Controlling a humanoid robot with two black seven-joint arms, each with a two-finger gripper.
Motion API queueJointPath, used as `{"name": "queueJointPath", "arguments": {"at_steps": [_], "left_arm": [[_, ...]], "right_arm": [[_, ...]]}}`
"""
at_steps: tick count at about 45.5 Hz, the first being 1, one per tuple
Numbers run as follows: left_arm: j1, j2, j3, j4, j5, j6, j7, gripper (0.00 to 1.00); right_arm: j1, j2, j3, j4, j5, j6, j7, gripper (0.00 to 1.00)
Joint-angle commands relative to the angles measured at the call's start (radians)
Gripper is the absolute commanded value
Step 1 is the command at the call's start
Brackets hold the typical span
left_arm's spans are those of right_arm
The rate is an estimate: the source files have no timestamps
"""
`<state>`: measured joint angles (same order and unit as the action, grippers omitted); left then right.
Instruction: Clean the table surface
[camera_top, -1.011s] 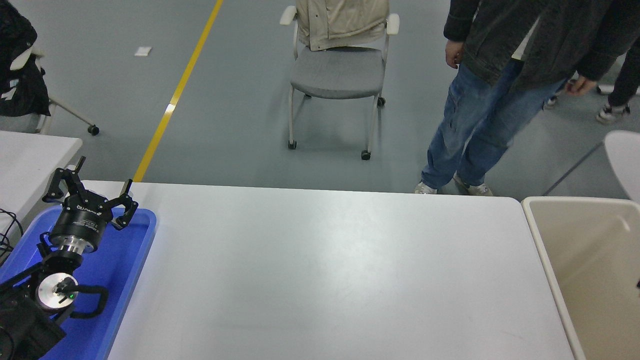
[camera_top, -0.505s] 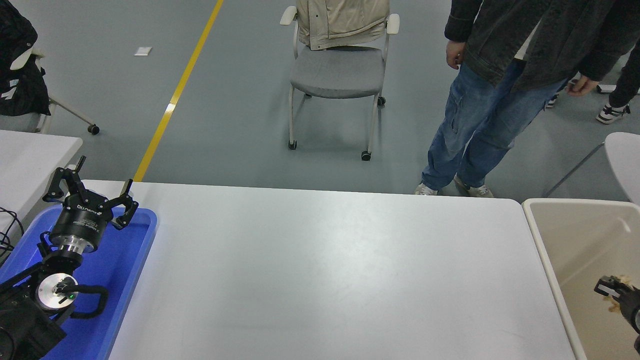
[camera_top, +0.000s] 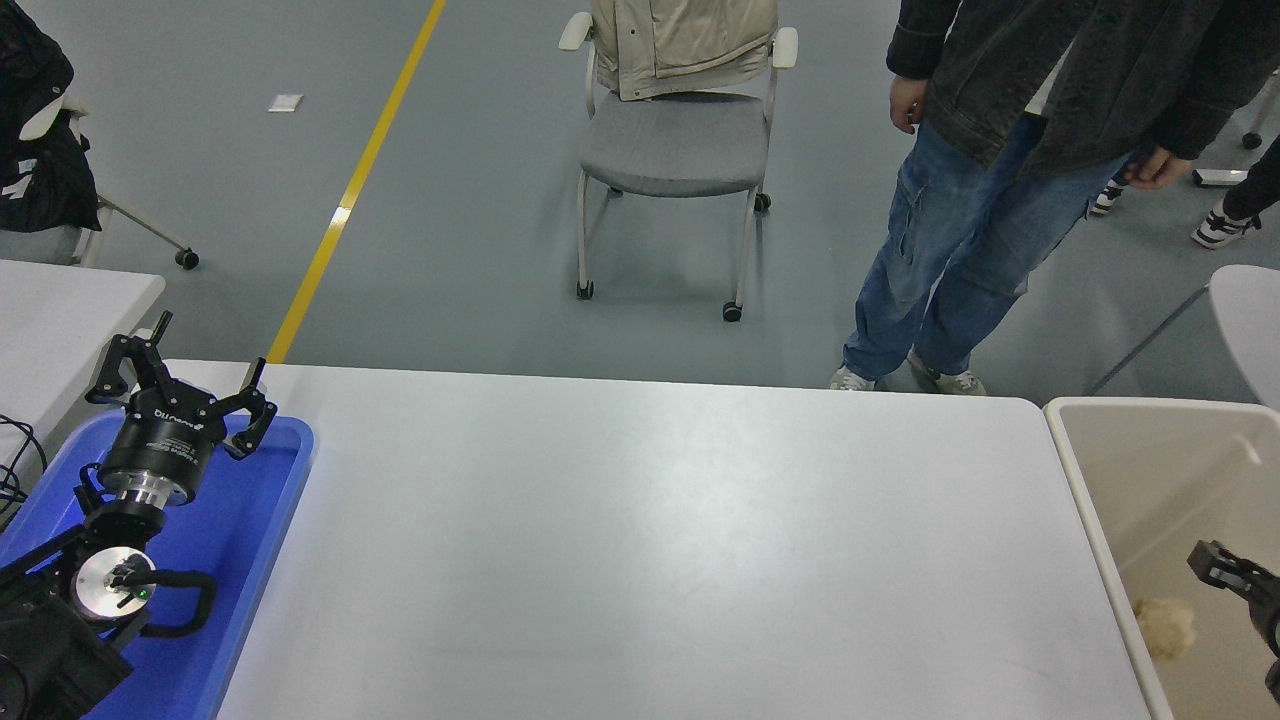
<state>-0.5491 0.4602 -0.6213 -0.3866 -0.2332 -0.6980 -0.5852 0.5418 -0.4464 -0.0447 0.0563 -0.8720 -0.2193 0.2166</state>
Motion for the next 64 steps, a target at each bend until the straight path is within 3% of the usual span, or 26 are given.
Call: {"name": "queueJointPath", "arguments": {"at_steps": [1, 6, 14, 21, 28, 37, 47, 53, 64], "left_arm": [[0.000, 0.000, 0.000, 0.000, 0.000, 0.000, 0.001, 1.00], [0.000, 0.000, 0.000, 0.000, 0.000, 0.000, -0.001, 1.00], [0.000, 0.000, 0.000, 0.000, 0.000, 0.000, -0.001, 1.00], [0.000, 0.000, 0.000, 0.000, 0.000, 0.000, -0.001, 1.00], [0.000, 0.000, 0.000, 0.000, 0.000, 0.000, 0.001, 1.00], [0.000, 0.000, 0.000, 0.000, 0.000, 0.000, 0.001, 1.00], [0.000, 0.000, 0.000, 0.000, 0.000, 0.000, 0.001, 1.00], [0.000, 0.000, 0.000, 0.000, 0.000, 0.000, -0.001, 1.00], [0.000, 0.000, 0.000, 0.000, 0.000, 0.000, 0.001, 1.00]], "right_arm": [[0.032, -0.103, 0.218, 0.201, 0.091, 0.003, -0.003, 1.00], [0.009, -0.219, 0.489, 0.437, 0.172, 0.015, -0.011, 1.00], [-0.079, -0.219, 0.899, 0.648, 0.272, 0.044, -0.010, 1.00], [-0.138, -0.206, 1.066, 0.827, 0.327, 0.098, -0.002, 1.00], [-0.169, -0.166, 1.135, 0.918, 0.404, 0.250, -0.011, 1.00], [-0.186, 0.027, 1.257, 0.918, 0.452, 0.431, 0.003, 1.00], [-0.106, 0.161, 1.235, 0.752, 0.442, 0.428, 0.184, 1.00], [-0.071, 0.219, 1.237, 0.633, 0.455, 0.439, 0.228, 1.00], [-0.071, 0.255, 1.232, 0.632, 0.461, 0.440, 0.253, 1.00]]}}
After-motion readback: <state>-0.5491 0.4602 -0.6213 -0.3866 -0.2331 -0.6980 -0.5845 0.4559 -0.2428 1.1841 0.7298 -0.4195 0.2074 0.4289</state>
